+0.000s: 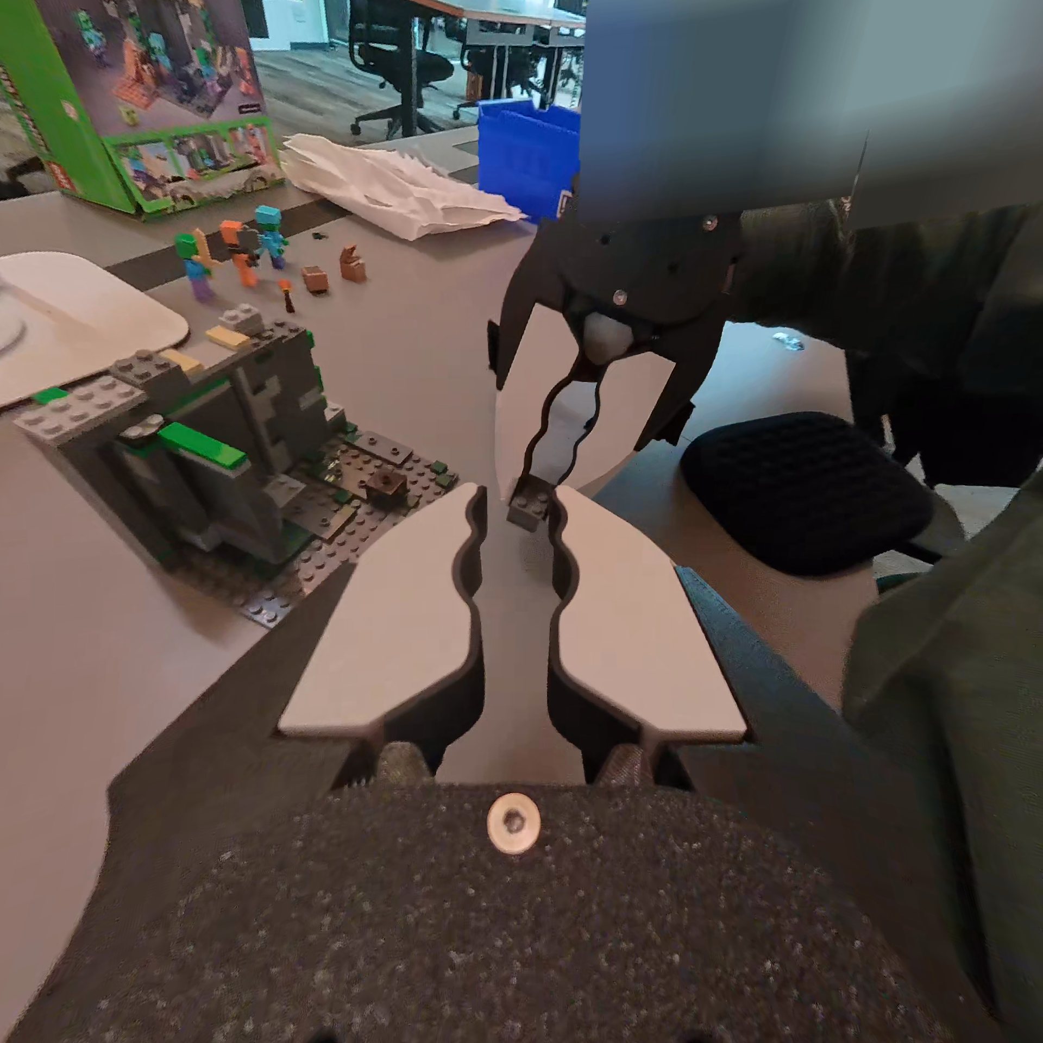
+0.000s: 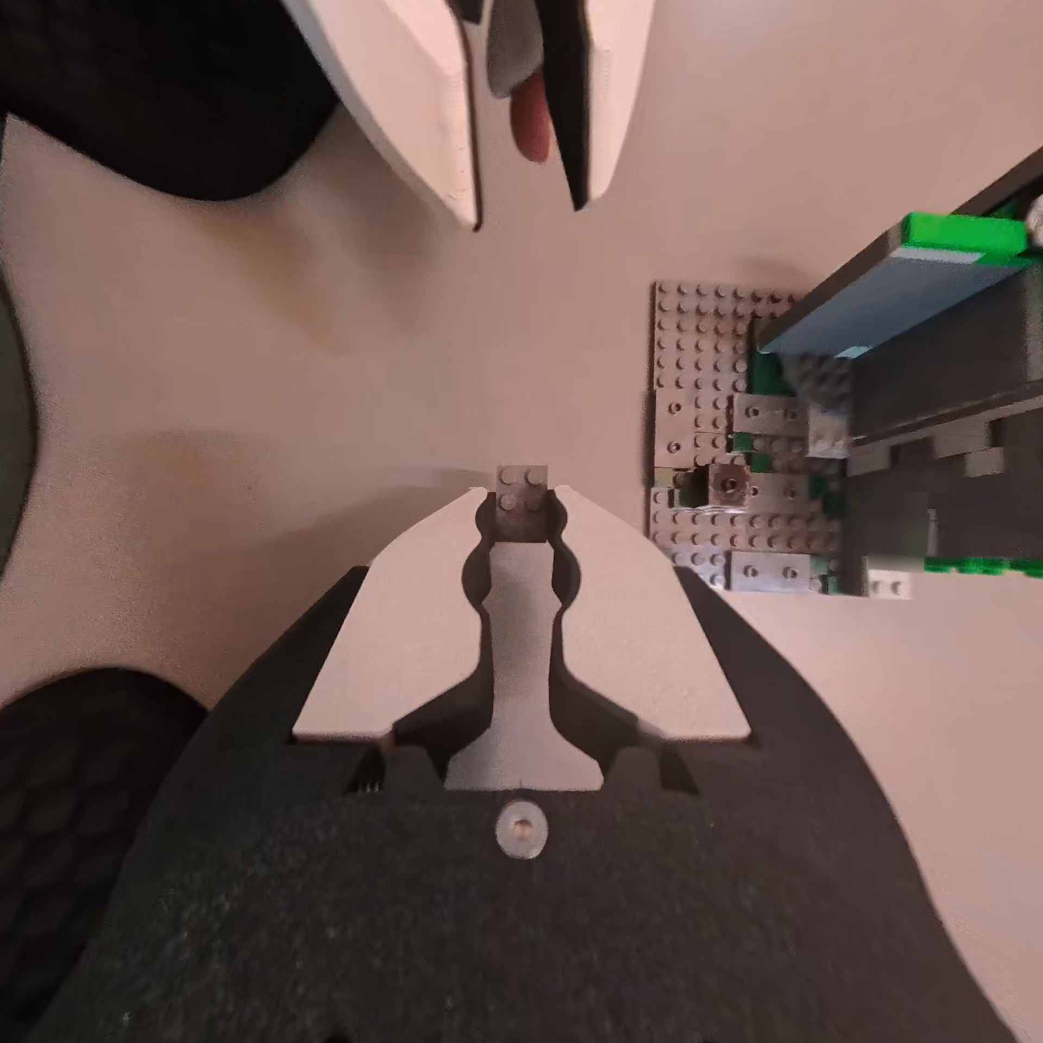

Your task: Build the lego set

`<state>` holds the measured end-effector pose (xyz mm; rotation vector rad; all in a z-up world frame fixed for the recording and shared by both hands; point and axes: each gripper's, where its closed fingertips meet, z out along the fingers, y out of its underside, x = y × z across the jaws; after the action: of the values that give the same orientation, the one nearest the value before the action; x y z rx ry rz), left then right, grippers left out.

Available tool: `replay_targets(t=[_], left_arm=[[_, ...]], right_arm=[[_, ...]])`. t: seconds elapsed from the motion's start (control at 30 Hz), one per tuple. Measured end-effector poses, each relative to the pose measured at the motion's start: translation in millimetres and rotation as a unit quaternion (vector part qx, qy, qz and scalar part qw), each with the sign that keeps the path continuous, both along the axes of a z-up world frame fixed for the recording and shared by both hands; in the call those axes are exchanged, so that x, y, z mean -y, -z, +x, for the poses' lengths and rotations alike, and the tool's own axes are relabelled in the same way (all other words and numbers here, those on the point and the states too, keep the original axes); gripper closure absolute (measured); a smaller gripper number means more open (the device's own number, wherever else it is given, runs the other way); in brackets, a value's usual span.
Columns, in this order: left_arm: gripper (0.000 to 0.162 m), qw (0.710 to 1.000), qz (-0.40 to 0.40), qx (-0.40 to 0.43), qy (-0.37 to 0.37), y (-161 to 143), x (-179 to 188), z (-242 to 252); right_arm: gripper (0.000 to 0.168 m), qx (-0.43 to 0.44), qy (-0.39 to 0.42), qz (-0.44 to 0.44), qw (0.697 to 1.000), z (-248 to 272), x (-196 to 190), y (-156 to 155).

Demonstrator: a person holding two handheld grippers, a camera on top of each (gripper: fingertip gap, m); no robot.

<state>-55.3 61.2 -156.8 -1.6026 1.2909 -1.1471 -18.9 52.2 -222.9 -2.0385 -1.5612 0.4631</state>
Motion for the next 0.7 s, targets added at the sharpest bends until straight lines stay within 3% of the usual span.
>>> replay_targets(t=[0.27,0.7], left_arm=[[0.148,0.999,0.031,-0.032,-0.017,25,-6,1],[0.152,0.996,0.064,-0.048,-0.036,40,-11,3]], right_arm=[[0.152,0.056,0.0,-0.017,0.998,-9,-5,28],[0.142,0.033,0.001,0.0,0.999,-7,-7,17]])
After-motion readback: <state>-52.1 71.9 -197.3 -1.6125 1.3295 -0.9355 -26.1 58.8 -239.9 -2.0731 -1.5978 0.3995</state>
